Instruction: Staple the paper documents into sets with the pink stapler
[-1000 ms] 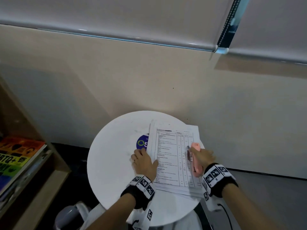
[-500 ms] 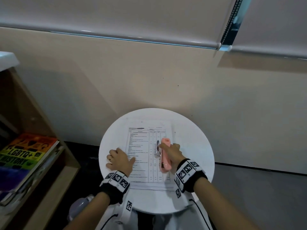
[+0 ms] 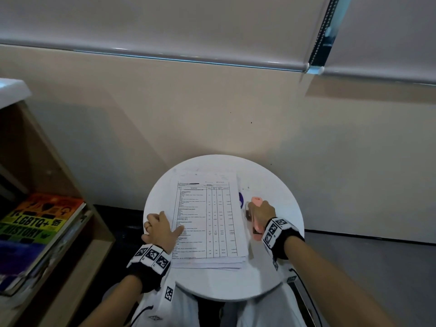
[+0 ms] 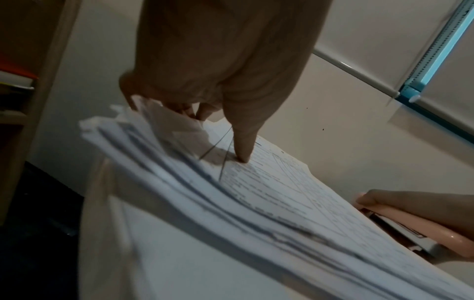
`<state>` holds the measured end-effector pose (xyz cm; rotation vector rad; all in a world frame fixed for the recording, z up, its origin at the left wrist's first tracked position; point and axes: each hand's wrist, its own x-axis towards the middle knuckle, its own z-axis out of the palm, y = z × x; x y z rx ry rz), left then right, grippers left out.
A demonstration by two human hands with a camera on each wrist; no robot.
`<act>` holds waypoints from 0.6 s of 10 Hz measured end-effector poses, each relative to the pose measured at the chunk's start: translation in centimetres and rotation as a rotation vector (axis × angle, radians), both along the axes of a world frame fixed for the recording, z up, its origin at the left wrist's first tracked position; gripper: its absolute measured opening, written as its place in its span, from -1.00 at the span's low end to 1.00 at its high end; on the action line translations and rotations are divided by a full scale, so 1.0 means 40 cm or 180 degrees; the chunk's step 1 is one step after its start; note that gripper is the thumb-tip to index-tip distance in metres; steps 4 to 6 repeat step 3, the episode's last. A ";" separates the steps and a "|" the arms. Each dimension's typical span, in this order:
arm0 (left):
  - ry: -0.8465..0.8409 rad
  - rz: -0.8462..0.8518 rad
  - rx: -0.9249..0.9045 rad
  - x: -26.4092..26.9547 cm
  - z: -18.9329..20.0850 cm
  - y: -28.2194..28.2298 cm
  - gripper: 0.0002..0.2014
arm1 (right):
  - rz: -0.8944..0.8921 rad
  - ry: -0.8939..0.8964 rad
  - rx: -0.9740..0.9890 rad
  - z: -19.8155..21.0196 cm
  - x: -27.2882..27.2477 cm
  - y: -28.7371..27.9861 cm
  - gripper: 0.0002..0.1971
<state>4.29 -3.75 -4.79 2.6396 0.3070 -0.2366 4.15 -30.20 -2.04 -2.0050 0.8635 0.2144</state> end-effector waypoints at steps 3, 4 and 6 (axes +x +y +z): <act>-0.0048 -0.0628 -0.0307 -0.051 0.032 0.072 -0.22 | -0.0129 -0.0239 0.0010 0.006 -0.048 0.002 -0.41; -0.0048 -0.0628 -0.0307 -0.051 0.032 0.072 -0.22 | -0.0129 -0.0239 0.0010 0.006 -0.048 0.002 -0.41; -0.0048 -0.0628 -0.0307 -0.051 0.032 0.072 -0.22 | -0.0129 -0.0239 0.0010 0.006 -0.048 0.002 -0.41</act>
